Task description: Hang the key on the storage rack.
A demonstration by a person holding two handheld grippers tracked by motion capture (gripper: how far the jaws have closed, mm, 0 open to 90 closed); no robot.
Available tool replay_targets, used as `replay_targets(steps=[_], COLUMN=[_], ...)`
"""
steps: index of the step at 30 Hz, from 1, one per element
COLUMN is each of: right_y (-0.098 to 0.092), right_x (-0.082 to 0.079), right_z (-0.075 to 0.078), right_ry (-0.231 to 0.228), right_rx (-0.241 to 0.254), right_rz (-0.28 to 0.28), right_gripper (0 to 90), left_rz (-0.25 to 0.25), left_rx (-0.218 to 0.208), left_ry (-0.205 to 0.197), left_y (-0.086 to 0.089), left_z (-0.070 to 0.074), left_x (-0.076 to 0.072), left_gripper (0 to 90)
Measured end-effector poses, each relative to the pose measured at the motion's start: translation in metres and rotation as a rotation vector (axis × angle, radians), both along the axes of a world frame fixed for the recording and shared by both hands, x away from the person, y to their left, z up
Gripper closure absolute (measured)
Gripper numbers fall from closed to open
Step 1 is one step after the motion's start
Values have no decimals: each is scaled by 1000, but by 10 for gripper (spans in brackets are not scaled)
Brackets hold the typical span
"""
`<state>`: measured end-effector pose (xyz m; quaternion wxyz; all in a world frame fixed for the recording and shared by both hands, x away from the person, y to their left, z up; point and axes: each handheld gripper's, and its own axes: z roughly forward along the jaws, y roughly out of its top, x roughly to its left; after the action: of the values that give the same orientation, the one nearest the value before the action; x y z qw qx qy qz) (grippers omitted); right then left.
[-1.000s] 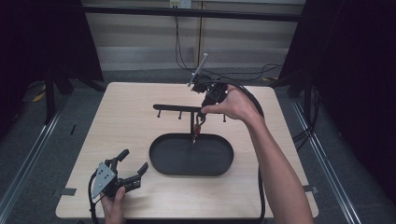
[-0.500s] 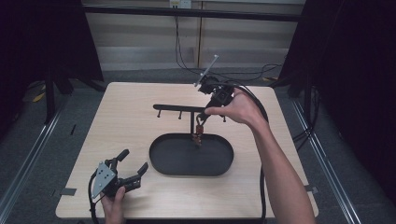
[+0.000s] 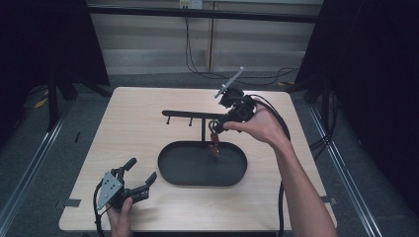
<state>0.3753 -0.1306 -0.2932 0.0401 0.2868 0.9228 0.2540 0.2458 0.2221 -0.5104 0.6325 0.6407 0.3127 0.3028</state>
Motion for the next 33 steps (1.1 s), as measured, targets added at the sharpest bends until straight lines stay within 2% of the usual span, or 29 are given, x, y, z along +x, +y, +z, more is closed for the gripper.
replay_targets(steps=[4,7,10,13,19,23,28,30,32,33], right_y=[-5,-9,-10,-12,-18,-21,-23,-24,-24,-25], right_x=[-8,-14,-20,-27,-39,-48,-61,-64,-68,-70], right_z=[-3,-5,-9,-14,-24,-33,-41,-47,-54,-57], right_ry=[-26,-53,-67,-87,-102,-117,-183,-187,-201,-204], right_rx=[51,74,74,105,189,224,297,332,332,347], right_rz=[4,2,-22,-22,-25,-35,-58,-58,-67,-68], right_gripper=[585,592,609,596,587,575,601,596,584,580], left_rz=[0,0,0,1,1,1,2,2,1,1], left_rx=[0,0,0,1,-1,2,-1,-1,1,1], left_ry=[0,0,0,-1,0,0,0,0,0,0], left_y=[0,0,0,0,0,0,0,0,0,0], left_z=[0,0,0,0,0,0,0,0,0,0], left_x=[0,0,0,0,0,0,0,0,0,0], left_gripper=[157,157,157,157,158,158,158,157,158,157])
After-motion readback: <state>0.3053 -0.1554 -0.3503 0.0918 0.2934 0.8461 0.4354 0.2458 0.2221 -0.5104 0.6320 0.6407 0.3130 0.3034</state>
